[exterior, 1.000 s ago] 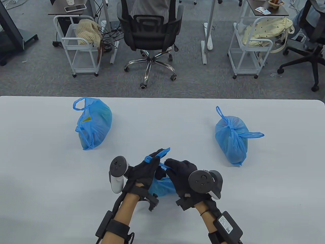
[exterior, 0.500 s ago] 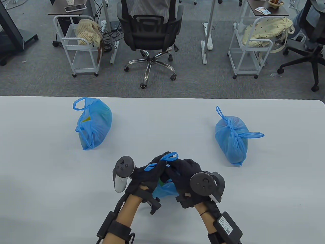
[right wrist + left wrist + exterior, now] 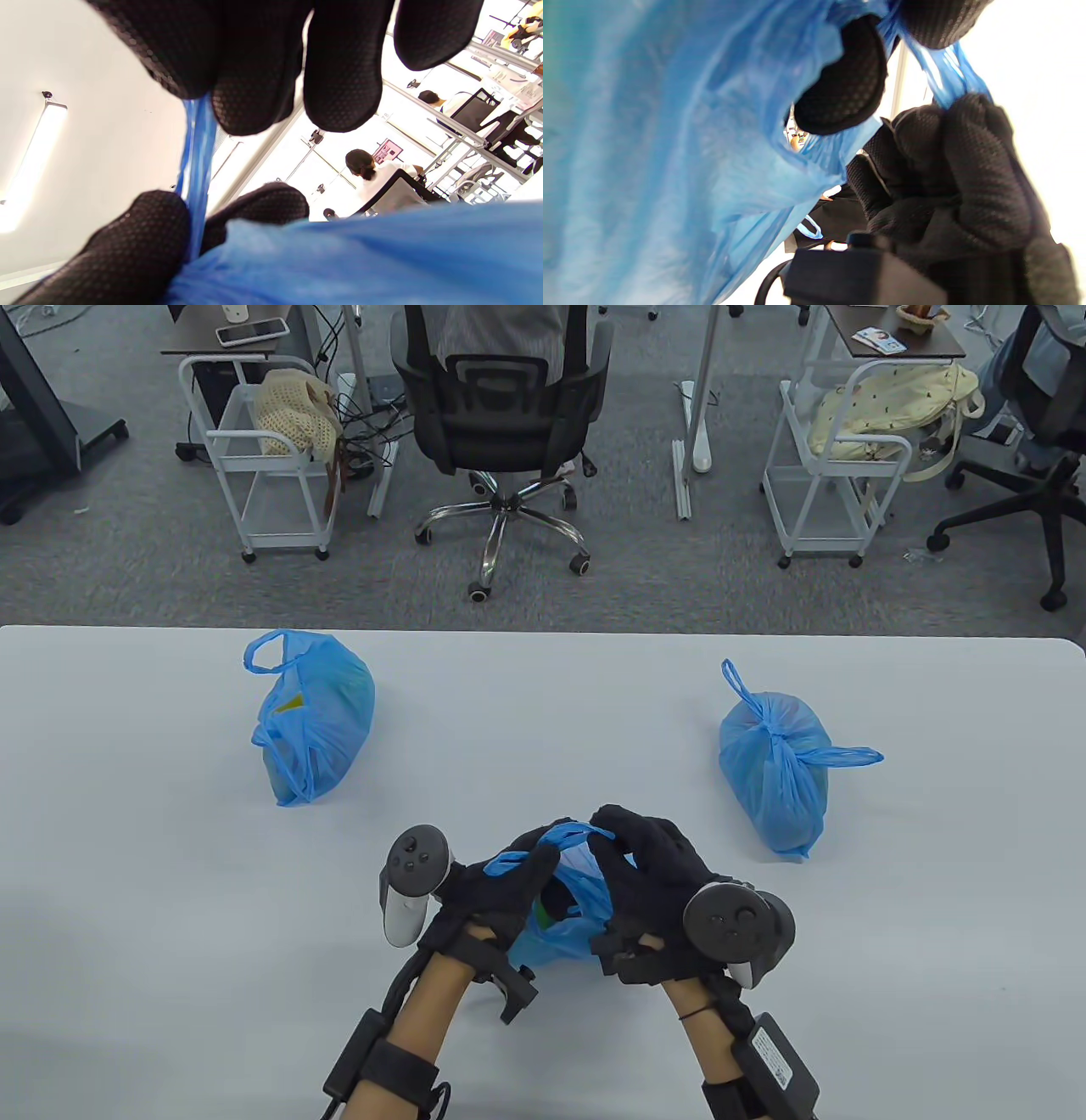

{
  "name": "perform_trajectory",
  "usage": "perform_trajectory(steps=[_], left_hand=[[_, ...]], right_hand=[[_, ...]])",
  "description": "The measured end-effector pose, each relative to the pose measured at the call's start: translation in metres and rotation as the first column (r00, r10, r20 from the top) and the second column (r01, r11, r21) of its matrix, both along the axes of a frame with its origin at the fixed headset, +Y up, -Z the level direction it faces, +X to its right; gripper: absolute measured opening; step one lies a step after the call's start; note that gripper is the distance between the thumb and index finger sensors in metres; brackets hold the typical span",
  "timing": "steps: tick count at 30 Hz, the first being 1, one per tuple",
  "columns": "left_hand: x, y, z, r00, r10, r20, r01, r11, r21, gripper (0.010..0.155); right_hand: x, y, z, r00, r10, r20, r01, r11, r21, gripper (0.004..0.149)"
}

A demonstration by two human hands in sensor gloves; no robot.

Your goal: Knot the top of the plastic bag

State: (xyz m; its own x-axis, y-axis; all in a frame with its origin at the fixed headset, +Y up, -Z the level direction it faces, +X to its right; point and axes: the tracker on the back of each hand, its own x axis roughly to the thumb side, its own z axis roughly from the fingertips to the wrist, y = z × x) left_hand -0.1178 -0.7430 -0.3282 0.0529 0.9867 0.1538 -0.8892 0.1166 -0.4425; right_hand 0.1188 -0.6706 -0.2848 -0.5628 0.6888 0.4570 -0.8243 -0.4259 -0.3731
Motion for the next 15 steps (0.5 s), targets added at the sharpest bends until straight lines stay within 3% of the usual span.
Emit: perform_trajectory(steps=[4,15], left_hand=[[-0.005,-0.004,-0.002,0.994,0.109,0.012,-0.108,0.992,-0.059,0.054],[-0.004,-0.016,-0.002,0.973,0.232,0.007,-0.228,0.959,-0.168,0.052]], right_hand=[[0.005,0.001,-0.003,1.0,0.015,-0.018,-0.015,1.0,0.006,0.034],[0.013,-0.003,-0.009,0.991,-0.041,-0.126,0.037,0.999,-0.034,0.035]])
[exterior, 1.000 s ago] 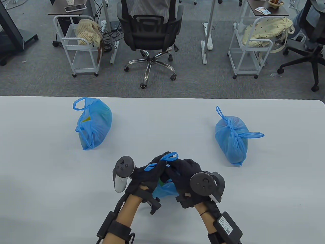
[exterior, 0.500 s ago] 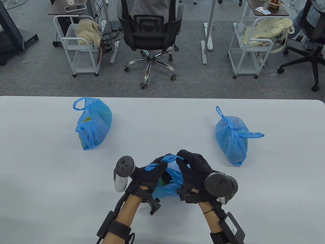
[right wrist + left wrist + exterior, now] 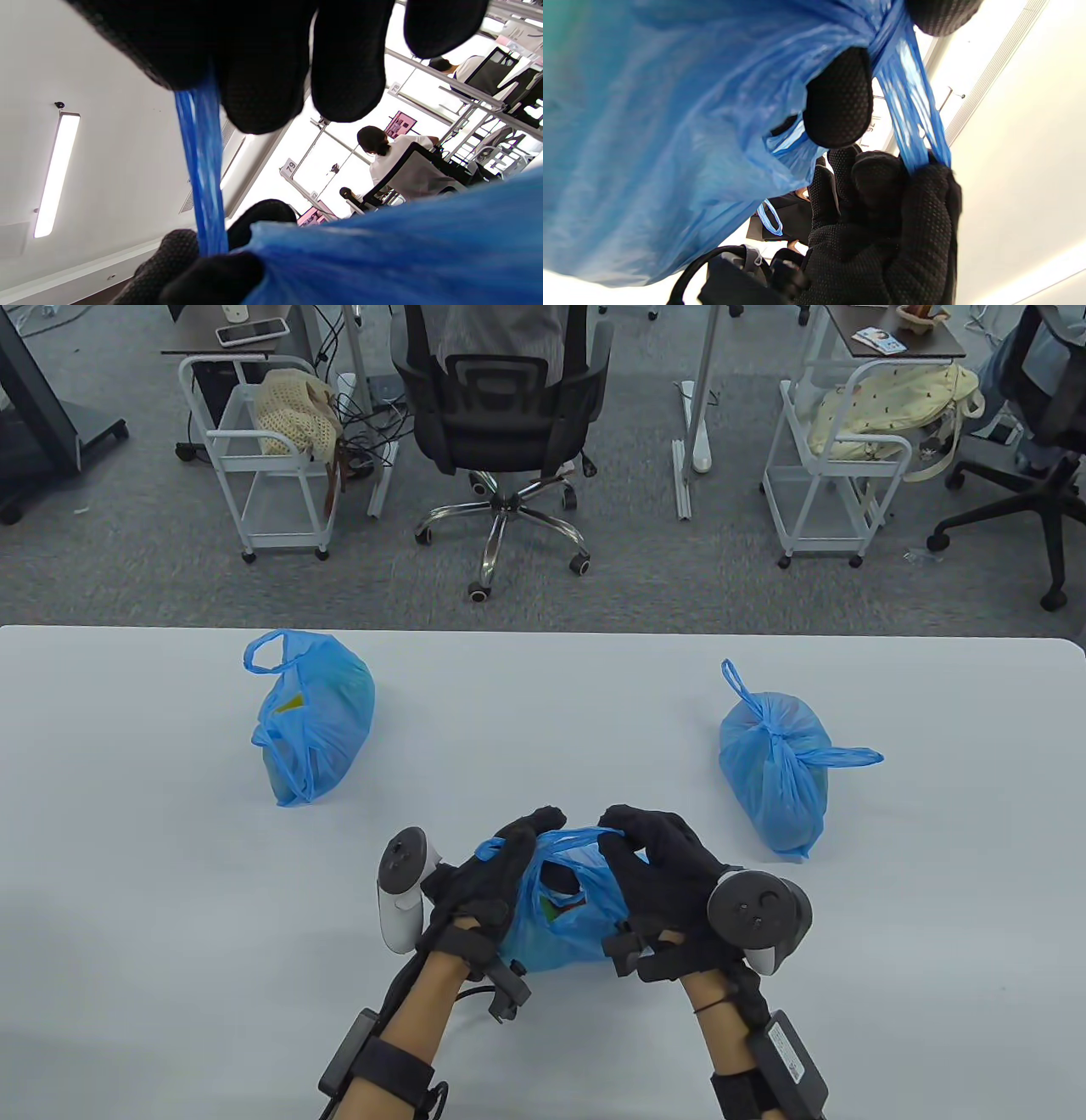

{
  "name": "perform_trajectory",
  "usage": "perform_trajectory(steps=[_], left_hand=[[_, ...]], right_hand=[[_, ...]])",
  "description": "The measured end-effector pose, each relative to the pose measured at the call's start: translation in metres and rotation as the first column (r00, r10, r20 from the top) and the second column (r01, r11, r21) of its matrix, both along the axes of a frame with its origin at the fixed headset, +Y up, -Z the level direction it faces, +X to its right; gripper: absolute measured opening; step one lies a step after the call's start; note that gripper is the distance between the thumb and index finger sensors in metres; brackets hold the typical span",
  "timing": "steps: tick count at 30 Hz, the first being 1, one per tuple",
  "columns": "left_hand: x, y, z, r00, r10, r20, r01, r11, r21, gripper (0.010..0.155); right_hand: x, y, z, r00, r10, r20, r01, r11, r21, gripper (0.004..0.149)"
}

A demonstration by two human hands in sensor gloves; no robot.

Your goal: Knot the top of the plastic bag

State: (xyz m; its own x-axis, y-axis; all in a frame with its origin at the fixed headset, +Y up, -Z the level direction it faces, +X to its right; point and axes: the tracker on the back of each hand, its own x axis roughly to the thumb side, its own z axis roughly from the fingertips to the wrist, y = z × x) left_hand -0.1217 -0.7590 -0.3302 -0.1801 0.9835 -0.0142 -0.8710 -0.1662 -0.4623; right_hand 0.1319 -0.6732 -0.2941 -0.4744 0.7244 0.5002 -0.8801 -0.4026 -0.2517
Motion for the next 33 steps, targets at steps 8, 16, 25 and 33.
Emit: perform_trajectory(steps=[8,16,25,33], left_hand=[[0.0,-0.005,0.001,0.998,0.057,-0.026,-0.059,0.997,-0.045,0.051],[0.007,-0.01,0.002,0.995,0.104,0.013,-0.103,0.992,-0.067,0.047],[0.01,-0.011,0.001,0.996,0.092,0.018,-0.091,0.994,-0.067,0.044],[0.007,-0.011,0.0,0.998,0.061,-0.024,-0.062,0.997,-0.046,0.036]], right_hand=[[-0.012,0.003,0.002,0.974,0.19,-0.122,-0.19,0.982,0.013,0.034],[-0.027,-0.007,-0.001,0.88,0.46,-0.119,-0.469,0.881,-0.068,0.034],[-0.027,-0.014,-0.004,0.807,0.58,-0.111,-0.59,0.799,-0.116,0.034],[-0.03,-0.015,-0.005,0.742,0.647,-0.176,-0.667,0.739,-0.097,0.034]])
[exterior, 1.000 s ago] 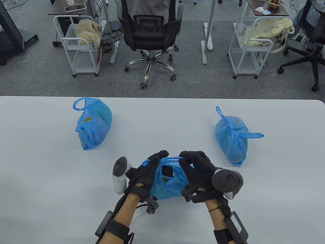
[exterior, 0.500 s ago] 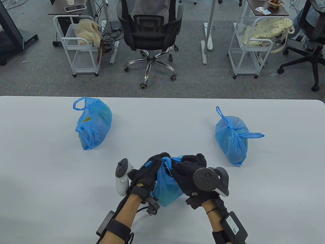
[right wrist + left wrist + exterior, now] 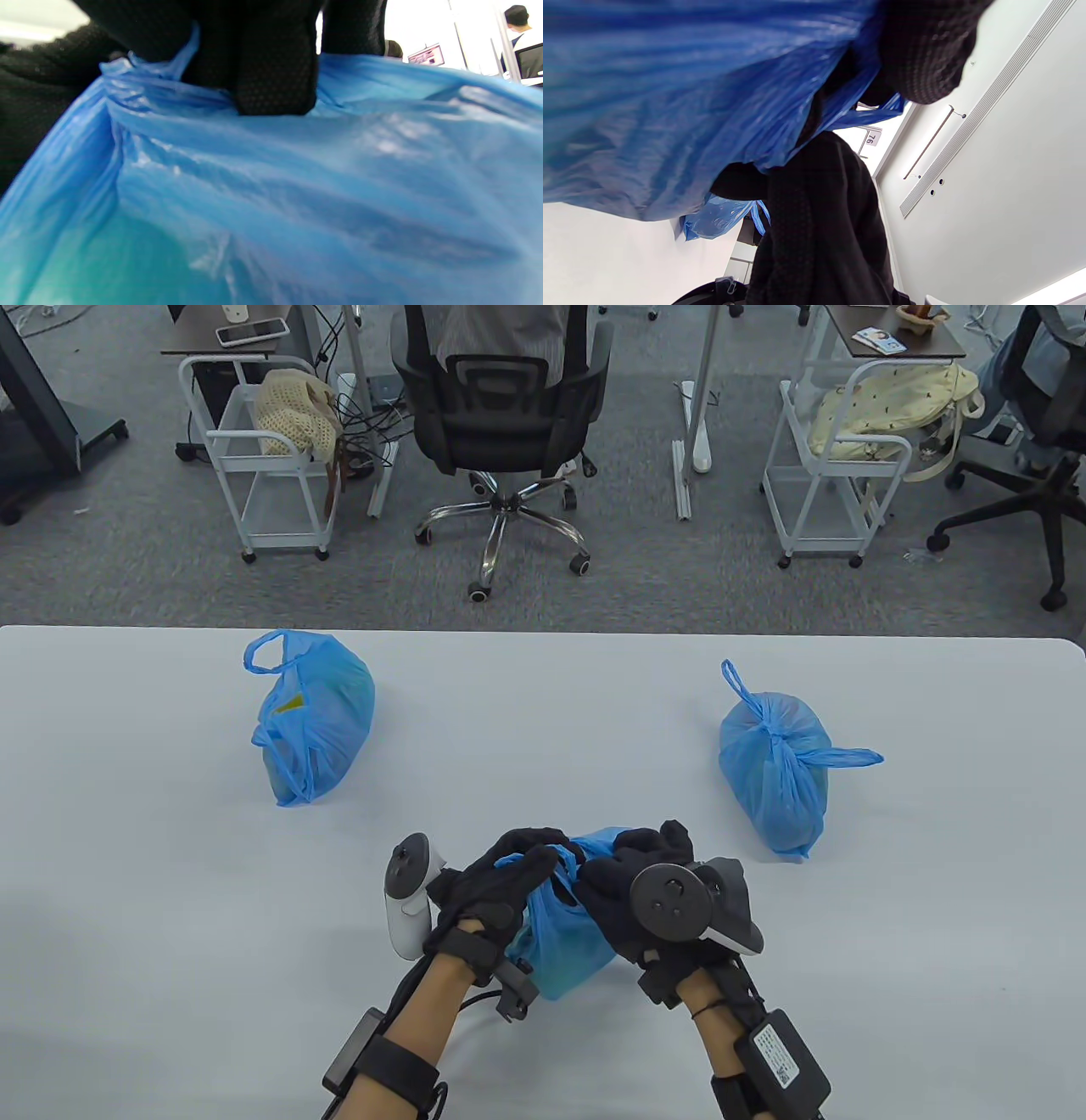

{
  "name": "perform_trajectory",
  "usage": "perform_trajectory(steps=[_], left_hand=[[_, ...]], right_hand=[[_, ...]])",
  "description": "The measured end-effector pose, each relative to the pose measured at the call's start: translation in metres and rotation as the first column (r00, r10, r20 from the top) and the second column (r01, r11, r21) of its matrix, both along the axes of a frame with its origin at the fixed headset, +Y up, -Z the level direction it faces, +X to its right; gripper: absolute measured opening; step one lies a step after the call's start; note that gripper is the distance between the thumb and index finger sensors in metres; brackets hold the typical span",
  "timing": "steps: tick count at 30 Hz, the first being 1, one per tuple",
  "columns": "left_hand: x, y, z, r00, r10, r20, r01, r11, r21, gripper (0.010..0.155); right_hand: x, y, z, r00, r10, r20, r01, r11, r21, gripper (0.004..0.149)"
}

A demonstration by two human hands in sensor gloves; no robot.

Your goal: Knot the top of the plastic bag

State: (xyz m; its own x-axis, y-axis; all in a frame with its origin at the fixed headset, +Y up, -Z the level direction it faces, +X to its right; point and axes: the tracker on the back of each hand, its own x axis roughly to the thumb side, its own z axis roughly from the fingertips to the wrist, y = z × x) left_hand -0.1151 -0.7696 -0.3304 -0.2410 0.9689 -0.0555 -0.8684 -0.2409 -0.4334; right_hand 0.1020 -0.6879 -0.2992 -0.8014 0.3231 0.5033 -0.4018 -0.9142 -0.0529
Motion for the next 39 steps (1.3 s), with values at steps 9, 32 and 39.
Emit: perform_trajectory(steps=[9,32,39], left_hand=[[0.002,0.001,0.0,0.999,0.005,0.035,-0.005,1.0,-0.011,0.035],[0.018,0.016,0.004,0.981,-0.102,0.164,0.082,0.989,0.126,0.03],[0.009,0.021,0.002,0.969,-0.241,0.056,0.224,0.951,0.211,0.03]], right_hand=[[0.005,-0.004,-0.003,0.999,0.054,0.005,-0.054,0.998,-0.022,0.034],[0.032,-0.013,-0.014,0.927,-0.376,-0.005,0.36,0.891,-0.276,0.062],[0.027,-0.004,-0.011,0.943,-0.333,0.02,0.332,0.932,-0.143,0.042]])
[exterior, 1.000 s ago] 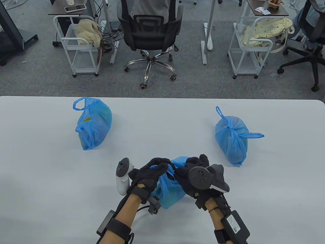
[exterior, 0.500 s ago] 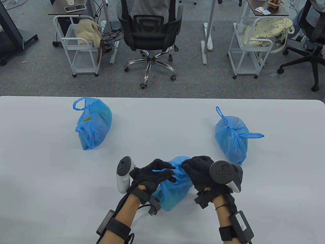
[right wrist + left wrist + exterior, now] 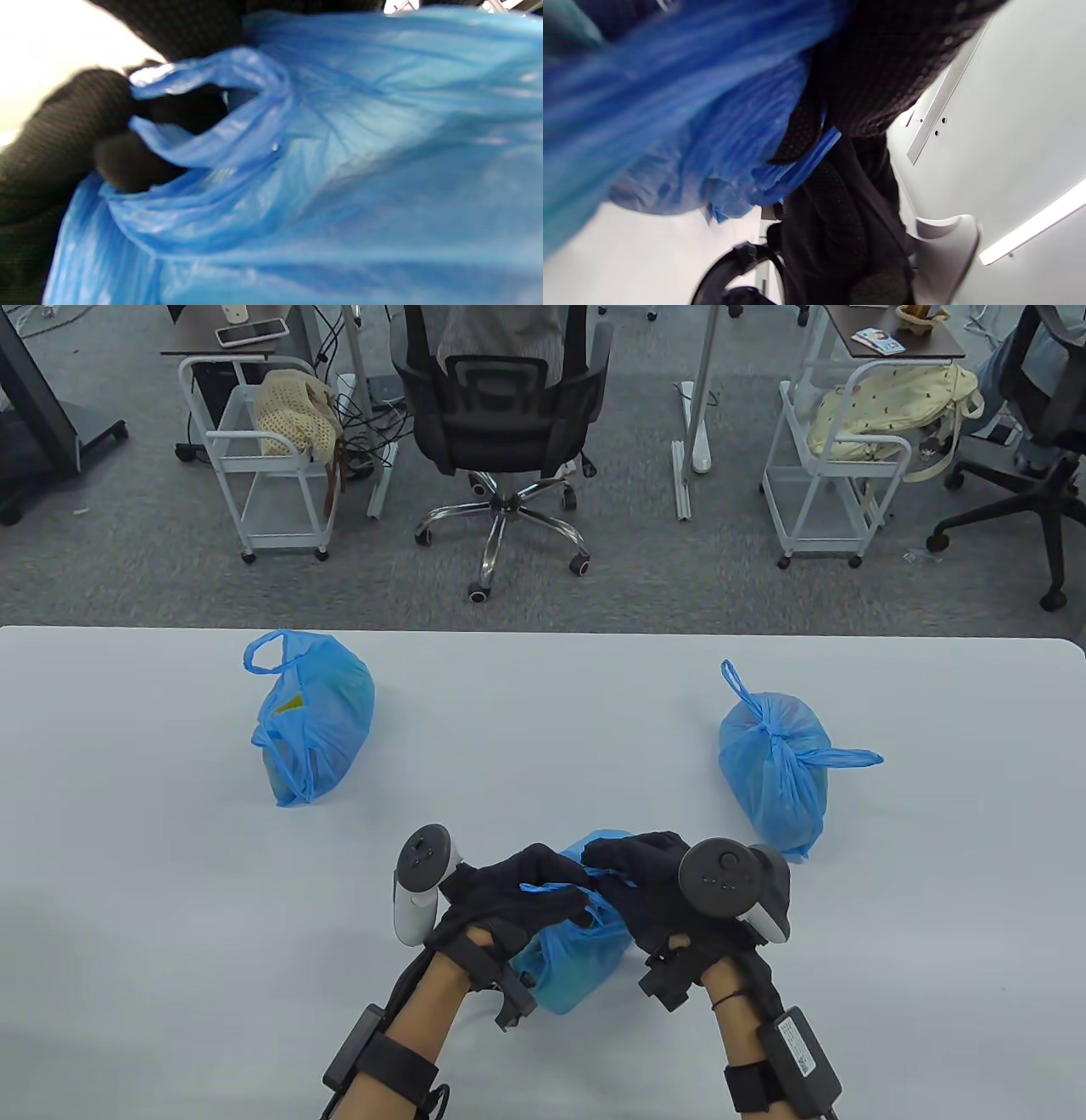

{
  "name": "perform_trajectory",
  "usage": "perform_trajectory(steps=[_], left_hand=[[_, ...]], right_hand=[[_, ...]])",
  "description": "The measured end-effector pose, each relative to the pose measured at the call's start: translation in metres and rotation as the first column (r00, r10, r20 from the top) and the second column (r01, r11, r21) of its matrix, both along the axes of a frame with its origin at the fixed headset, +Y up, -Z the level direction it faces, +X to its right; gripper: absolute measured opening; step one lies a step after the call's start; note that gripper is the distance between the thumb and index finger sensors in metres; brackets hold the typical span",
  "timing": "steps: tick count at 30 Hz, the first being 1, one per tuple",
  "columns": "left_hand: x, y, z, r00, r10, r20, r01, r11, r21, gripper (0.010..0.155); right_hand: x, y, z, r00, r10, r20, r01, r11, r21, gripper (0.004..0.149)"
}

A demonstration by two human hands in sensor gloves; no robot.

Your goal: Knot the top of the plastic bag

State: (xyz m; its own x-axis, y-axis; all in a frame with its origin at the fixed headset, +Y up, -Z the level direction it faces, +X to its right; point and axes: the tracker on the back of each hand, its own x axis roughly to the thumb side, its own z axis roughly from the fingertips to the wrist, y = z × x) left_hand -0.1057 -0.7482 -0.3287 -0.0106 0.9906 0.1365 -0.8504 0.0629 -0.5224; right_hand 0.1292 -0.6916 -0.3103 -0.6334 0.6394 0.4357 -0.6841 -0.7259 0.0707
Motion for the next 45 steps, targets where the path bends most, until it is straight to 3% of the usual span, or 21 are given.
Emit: perform_trajectory(steps=[4,6,8,10,12,14,19,22,26,29,33,38,42,45], left_hand=[[-0.005,0.012,0.005,0.971,-0.17,-0.169,0.199,0.965,0.169,0.03],[-0.004,0.021,0.011,0.907,-0.279,-0.316,0.372,0.881,0.292,0.03],[-0.001,0.028,0.019,0.851,-0.328,-0.41,0.479,0.805,0.35,0.03],[0.004,0.035,0.027,0.772,-0.345,-0.534,0.595,0.688,0.415,0.03],[0.011,0.04,0.038,0.619,-0.383,-0.686,0.777,0.429,0.461,0.03],[0.015,0.044,0.044,0.526,-0.371,-0.765,0.85,0.255,0.461,0.031],[0.016,0.043,0.045,0.516,-0.35,-0.782,0.854,0.275,0.442,0.031],[0.014,0.043,0.043,0.539,-0.346,-0.768,0.836,0.328,0.439,0.03],[0.011,0.043,0.04,0.622,-0.337,-0.707,0.767,0.447,0.461,0.031],[0.009,0.041,0.035,0.736,-0.317,-0.599,0.647,0.591,0.482,0.031],[0.006,0.037,0.026,0.839,-0.303,-0.451,0.51,0.726,0.461,0.032],[0.002,0.027,0.014,0.955,-0.222,-0.198,0.279,0.901,0.333,0.036],[0.003,0.026,0.012,0.966,-0.201,-0.161,0.243,0.922,0.303,0.041],[0.003,0.025,0.013,0.958,-0.211,-0.194,0.263,0.916,0.303,0.042]], right_hand=[[-0.003,0.0,0.001,0.999,0.032,-0.001,-0.032,0.999,0.004,0.043],[-0.007,0.0,0.002,0.999,0.051,-0.008,-0.051,0.999,0.005,0.043],[-0.01,-0.001,0.002,0.997,0.077,-0.005,-0.077,0.997,0.011,0.045],[-0.011,-0.001,0.002,0.996,0.088,-0.003,-0.088,0.996,0.015,0.046],[-0.011,-0.001,0.002,0.997,0.075,-0.008,-0.075,0.997,0.002,0.046],[-0.011,-0.002,0.003,0.996,0.089,-0.003,-0.089,0.996,0.002,0.046],[-0.012,-0.002,0.003,0.996,0.09,0.0,-0.09,0.996,0.007,0.046],[-0.012,-0.002,0.002,0.996,0.089,0.0,-0.089,0.996,0.001,0.046],[-0.01,-0.005,0.001,0.996,0.092,-0.009,-0.092,0.996,-0.023,0.053],[-0.012,-0.007,0.001,0.986,0.165,0.008,-0.165,0.986,-0.006,0.059],[-0.016,-0.004,0.003,0.976,0.21,0.059,-0.213,0.976,0.046,0.047],[-0.015,-0.002,0.005,0.965,0.236,0.111,-0.248,0.963,0.103,0.038],[-0.016,0.001,0.007,0.967,0.226,0.117,-0.242,0.959,0.147,0.038],[-0.018,0.002,0.009,0.966,0.228,0.123,-0.25,0.946,0.205,0.038]])
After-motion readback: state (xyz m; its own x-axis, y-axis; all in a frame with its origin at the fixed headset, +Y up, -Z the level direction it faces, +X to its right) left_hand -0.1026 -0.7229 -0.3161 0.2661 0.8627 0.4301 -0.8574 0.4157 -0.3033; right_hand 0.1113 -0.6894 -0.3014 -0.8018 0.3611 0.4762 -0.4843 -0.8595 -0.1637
